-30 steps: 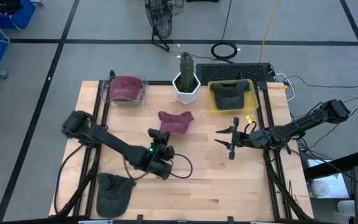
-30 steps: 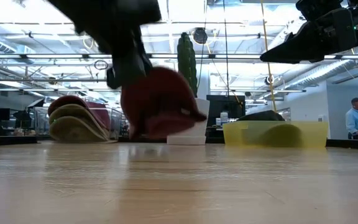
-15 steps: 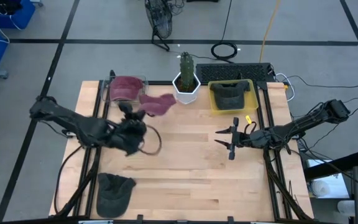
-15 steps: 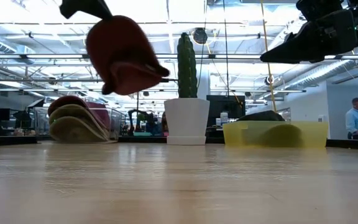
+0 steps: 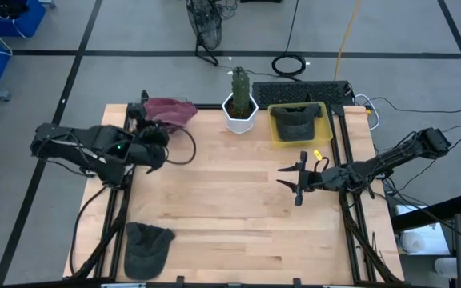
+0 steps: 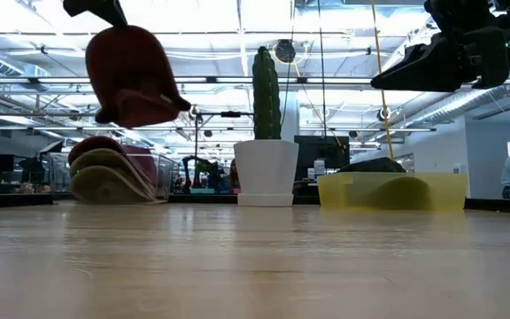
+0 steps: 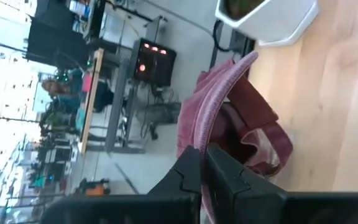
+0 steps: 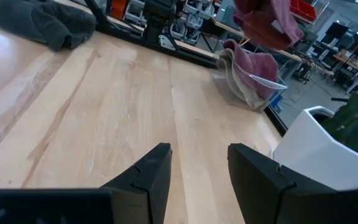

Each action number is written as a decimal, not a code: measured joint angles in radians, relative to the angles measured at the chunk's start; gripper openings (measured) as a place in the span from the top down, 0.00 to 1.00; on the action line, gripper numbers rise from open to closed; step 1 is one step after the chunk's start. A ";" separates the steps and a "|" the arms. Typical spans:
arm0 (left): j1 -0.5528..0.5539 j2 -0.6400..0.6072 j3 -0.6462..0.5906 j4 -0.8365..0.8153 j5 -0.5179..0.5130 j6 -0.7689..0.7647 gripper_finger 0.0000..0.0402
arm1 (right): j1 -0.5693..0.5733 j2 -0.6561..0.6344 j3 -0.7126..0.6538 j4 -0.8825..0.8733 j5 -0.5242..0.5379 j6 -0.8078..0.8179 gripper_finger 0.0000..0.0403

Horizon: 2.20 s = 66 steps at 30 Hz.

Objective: Pick & Place hat
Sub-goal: Put the red cap into the transparent bin

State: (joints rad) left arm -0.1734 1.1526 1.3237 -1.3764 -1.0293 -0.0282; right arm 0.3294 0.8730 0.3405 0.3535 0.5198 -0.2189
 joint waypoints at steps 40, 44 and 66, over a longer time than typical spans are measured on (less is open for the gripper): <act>0.419 0.014 -0.302 0.326 0.027 0.521 0.95 | 0.000 0.001 0.000 -0.074 -0.051 0.153 0.64; 0.420 0.014 -0.281 0.339 0.004 0.559 0.98 | -0.001 0.001 0.000 -0.074 -0.050 0.147 0.64; 0.415 -0.055 -0.287 0.309 0.165 0.545 0.96 | -0.002 0.001 0.000 -0.075 -0.050 0.151 0.64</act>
State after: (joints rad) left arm 0.2420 1.0977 1.0371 -1.0676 -0.8639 0.5167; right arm 0.3275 0.8738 0.3405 0.2782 0.4702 -0.0677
